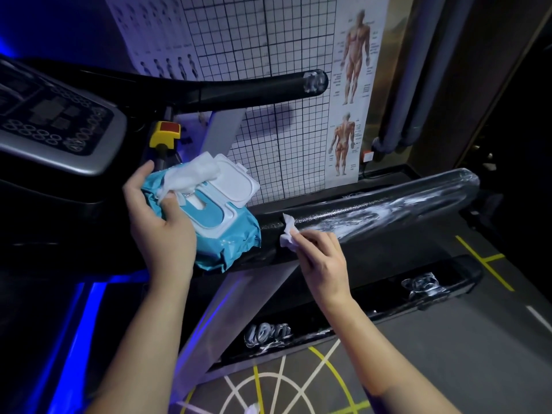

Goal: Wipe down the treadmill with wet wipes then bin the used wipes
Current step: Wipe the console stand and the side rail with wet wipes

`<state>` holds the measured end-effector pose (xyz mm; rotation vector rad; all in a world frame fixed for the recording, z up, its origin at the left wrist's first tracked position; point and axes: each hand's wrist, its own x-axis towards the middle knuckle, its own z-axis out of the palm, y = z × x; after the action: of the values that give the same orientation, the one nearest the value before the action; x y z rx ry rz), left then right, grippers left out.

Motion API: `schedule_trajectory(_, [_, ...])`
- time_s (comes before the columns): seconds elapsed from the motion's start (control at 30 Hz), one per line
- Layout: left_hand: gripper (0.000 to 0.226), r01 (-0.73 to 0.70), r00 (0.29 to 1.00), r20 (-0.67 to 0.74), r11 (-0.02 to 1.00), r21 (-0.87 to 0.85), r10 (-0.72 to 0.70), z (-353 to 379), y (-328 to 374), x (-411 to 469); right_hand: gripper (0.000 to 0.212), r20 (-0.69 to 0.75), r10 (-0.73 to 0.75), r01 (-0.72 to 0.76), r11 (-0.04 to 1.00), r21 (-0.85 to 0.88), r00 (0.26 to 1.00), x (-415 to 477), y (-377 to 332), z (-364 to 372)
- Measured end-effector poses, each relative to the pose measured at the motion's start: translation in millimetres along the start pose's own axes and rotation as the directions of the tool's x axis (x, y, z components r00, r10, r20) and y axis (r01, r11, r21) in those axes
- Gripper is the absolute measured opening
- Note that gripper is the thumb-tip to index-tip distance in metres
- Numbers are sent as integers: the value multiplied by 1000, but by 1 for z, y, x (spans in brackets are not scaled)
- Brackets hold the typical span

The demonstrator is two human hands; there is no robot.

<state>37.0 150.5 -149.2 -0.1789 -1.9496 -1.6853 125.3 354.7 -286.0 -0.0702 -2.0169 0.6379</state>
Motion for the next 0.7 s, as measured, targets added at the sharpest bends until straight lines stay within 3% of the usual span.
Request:
schedule_trajectory(0.37, [52,-8,1000,17,1000,-21,8,16,5,-5,30,-68,29,-35,996,-82,997,12,22,-18])
schedule_trajectory(0.7, [52,-38,998,42,999,-8,38,42,14,-13,18,-112,82,-97,986,-132,990,15,56,-34])
